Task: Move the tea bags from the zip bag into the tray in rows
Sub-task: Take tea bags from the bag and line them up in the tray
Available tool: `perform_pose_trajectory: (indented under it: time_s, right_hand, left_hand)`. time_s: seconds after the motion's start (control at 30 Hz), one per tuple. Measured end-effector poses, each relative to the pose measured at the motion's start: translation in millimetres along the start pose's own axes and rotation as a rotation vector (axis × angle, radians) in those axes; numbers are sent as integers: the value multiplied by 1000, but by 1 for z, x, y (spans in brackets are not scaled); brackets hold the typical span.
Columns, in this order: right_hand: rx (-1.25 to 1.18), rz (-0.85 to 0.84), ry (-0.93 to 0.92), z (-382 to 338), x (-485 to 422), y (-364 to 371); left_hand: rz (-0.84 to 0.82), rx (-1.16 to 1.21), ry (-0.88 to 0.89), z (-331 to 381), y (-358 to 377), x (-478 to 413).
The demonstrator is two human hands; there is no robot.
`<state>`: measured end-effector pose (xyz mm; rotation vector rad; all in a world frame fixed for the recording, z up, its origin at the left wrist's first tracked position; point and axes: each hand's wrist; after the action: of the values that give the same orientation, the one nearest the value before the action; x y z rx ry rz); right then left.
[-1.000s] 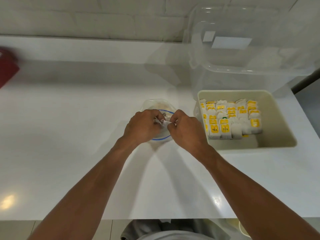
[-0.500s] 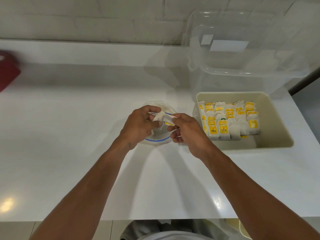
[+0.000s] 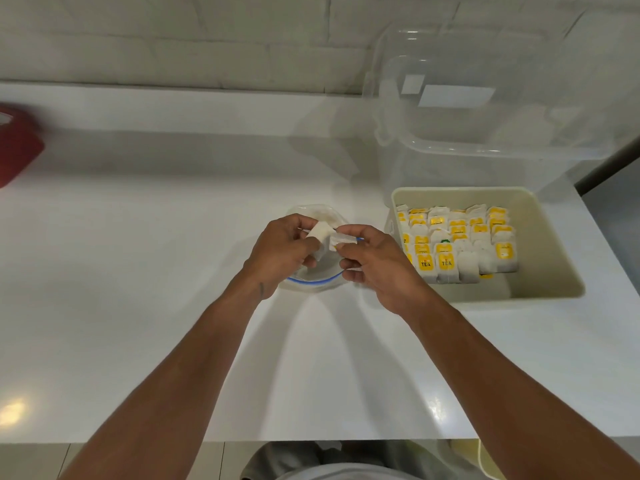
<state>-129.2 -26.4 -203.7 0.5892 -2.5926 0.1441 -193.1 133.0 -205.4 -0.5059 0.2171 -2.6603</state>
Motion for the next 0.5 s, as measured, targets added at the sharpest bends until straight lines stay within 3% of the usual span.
perform_pose_trajectory:
  time_s: [0.33,0.5]
  right_hand:
    - [-39,-39,-60,-10,-6,-2]
    - [12,29,-90,-14,-12,-3]
  left_hand:
    - [7,-48,19,3,-2,0]
    - [83,-230,56,2,-5,-5]
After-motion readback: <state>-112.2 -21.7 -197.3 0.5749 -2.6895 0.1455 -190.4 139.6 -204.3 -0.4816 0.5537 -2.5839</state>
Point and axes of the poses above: each hand's wrist, its own x-axis away from the middle knuckle, its own y-axis out of the palm, z = x × y, and after that the axes turned 5 degrees about z, right-handed
